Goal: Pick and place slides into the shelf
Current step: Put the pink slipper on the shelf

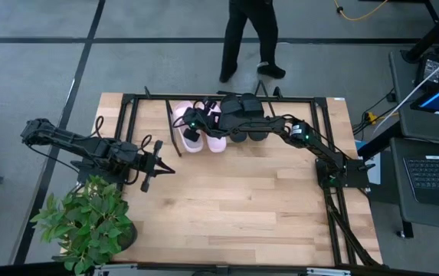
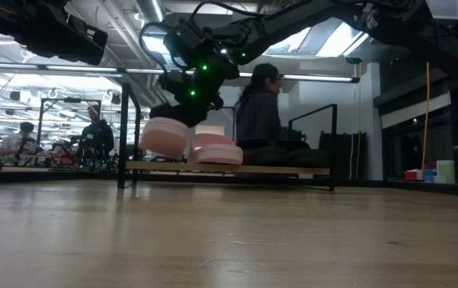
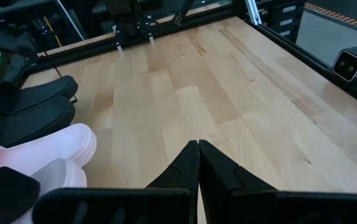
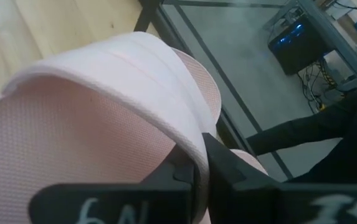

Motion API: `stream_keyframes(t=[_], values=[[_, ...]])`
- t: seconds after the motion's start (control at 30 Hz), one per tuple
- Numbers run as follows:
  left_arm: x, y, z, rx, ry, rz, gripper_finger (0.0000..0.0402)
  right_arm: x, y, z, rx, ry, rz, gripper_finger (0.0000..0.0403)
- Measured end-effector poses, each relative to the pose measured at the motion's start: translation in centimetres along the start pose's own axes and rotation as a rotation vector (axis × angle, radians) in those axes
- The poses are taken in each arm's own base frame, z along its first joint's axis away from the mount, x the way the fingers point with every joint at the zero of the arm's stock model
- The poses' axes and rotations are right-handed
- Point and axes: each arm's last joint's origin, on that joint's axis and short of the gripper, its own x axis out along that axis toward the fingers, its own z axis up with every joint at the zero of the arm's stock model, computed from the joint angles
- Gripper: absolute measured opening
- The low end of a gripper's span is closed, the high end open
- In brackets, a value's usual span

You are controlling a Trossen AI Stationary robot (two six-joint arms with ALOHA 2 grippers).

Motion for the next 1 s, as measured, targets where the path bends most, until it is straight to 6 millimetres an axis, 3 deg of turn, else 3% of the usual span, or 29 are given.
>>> stream_keyframes(t=[0.73,1.0], values=[[0.0,-0.1,-0.4,-0.027,0.043,-0.007,0.0,1.6,0.9,-1.0,0.023,0.001,-0.01,0.0014],[0.0,-0.1,-0.5,-0.027,0.047,-0.007,0.0,1.6,1.0,-1.1,-0.007,0.004,-0.004,0.0051]])
